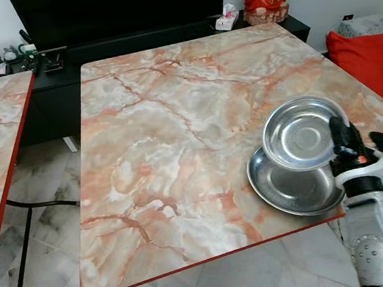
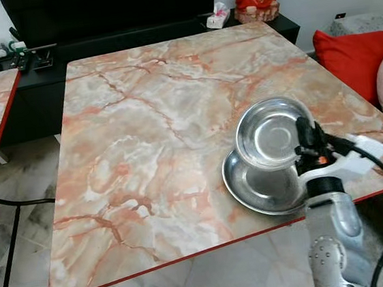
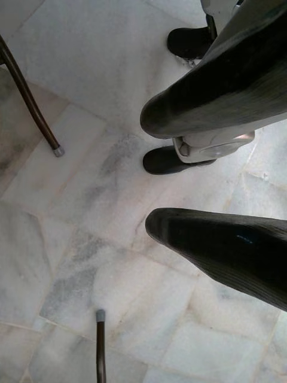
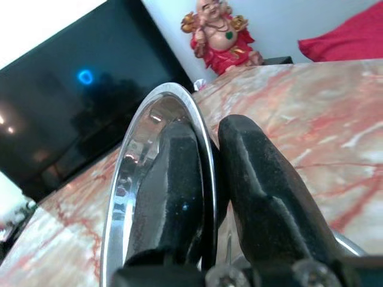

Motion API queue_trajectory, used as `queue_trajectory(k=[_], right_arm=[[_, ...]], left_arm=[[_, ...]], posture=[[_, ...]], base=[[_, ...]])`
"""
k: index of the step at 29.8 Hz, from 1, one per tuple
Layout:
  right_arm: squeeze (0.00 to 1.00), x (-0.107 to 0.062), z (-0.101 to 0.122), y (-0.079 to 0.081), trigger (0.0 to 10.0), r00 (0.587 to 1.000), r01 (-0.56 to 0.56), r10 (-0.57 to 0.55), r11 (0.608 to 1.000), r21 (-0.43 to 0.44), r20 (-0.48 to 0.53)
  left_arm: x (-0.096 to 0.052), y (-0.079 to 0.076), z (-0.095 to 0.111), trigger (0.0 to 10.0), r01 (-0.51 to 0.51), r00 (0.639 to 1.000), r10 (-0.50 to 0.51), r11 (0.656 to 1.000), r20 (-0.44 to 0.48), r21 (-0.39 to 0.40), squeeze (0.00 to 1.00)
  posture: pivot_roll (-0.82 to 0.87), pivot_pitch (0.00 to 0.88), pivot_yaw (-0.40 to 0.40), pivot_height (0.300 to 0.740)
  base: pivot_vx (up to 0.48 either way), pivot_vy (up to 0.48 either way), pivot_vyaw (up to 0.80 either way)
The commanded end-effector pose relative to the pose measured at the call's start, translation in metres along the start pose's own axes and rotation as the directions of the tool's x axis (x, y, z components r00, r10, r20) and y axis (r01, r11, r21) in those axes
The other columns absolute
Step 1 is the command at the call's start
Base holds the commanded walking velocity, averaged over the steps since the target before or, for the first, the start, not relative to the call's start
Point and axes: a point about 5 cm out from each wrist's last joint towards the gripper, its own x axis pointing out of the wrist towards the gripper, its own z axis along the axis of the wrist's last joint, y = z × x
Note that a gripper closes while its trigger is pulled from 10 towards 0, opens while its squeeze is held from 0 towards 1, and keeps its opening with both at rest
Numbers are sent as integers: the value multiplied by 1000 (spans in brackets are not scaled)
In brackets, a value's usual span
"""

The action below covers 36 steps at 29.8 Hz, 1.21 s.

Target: Setting the table

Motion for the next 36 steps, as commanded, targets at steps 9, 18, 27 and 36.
queue_trajectory(k=[9, 18, 27, 36], right_arm=[[0, -8, -3, -2, 10000, 998, 41, -37, 995, 88, -41], [0, -12, -15, -2, 10000, 990, 66, -56, 995, 75, -130], [0, -12, -17, -4, 10000, 978, 68, -60, 997, 34, -198], [0, -15, -23, -8, 10000, 962, 96, -93, 995, 0, -256]], left_arm=[[-1, 1, -5, 10000, 5, 1000, -5, 1000, -23, 5, 0], [-1, 0, -5, 10000, 9, 1000, -9, 1000, -26, 6, 0], [-1, 0, -5, 10000, 10, 1000, -9, 1000, -26, 3, 0], [-1, -1, -6, 10000, 9, 1000, -9, 1000, -28, -1, 0]], posture=[[-48, 70, 13, 740], [-48, 66, 11, 740], [-50, 70, 9, 740], [-48, 75, 9, 740]], base=[[0, 0, 0], [0, 0, 0], [0, 0, 0], [0, 0, 0]])
